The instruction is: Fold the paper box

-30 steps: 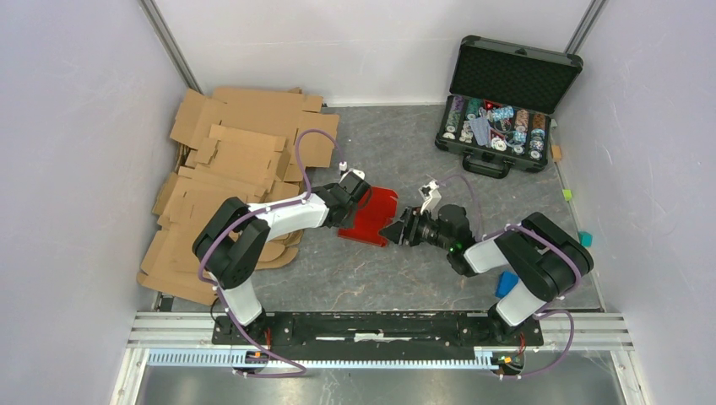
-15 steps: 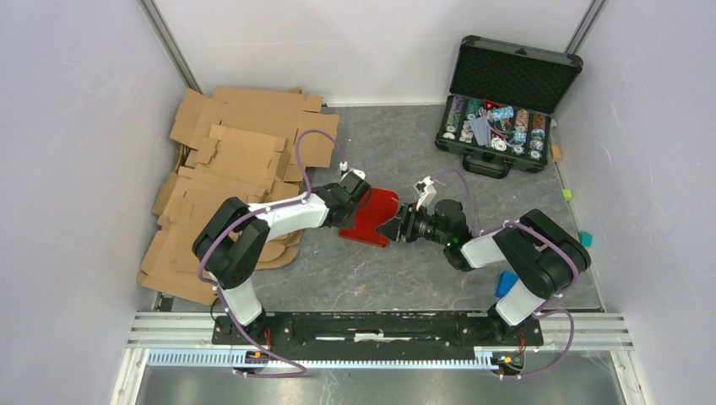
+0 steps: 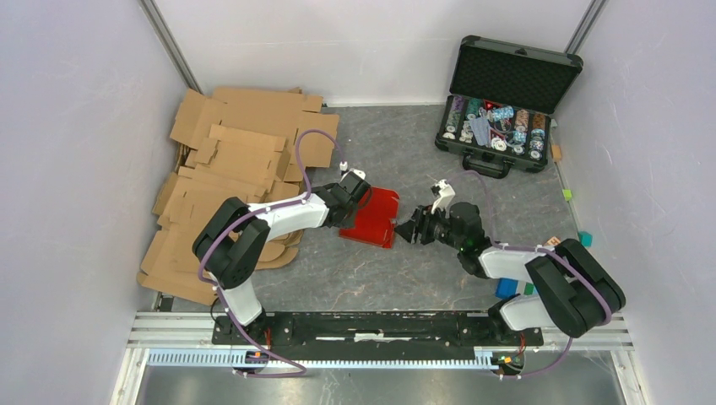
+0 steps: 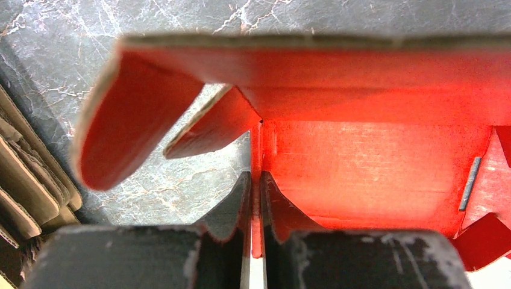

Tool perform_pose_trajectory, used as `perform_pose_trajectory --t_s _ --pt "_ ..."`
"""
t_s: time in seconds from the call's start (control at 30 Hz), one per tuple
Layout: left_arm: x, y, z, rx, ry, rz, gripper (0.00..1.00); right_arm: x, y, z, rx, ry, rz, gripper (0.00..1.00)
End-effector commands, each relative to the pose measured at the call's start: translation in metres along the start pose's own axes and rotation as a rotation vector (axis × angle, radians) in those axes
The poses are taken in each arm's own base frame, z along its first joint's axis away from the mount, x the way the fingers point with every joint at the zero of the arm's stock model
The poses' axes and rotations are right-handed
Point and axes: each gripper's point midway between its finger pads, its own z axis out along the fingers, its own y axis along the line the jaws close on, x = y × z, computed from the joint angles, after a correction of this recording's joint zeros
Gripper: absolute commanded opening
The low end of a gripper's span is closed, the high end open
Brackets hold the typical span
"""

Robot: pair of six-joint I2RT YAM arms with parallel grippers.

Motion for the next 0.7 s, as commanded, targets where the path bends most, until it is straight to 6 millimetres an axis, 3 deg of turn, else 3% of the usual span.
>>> perform_pose_trajectory --t_s 0.0,0.2,0.67 --pt "-0.009 -0.003 -0.006 0.018 -0.032 0.003 0.08 0.013 -0.024 -0.013 0.102 0.01 -0.003 0.6" --pt "-0.01 -0.004 -0.007 0.021 -0.033 0.003 0.08 0.028 -0.029 -0.009 0.109 0.057 0.042 0.53" --pt "-0.009 -0.005 -0.006 0.025 -0.027 0.006 0.09 0.026 -0.006 0.021 0.004 0.076 0.085 0.53"
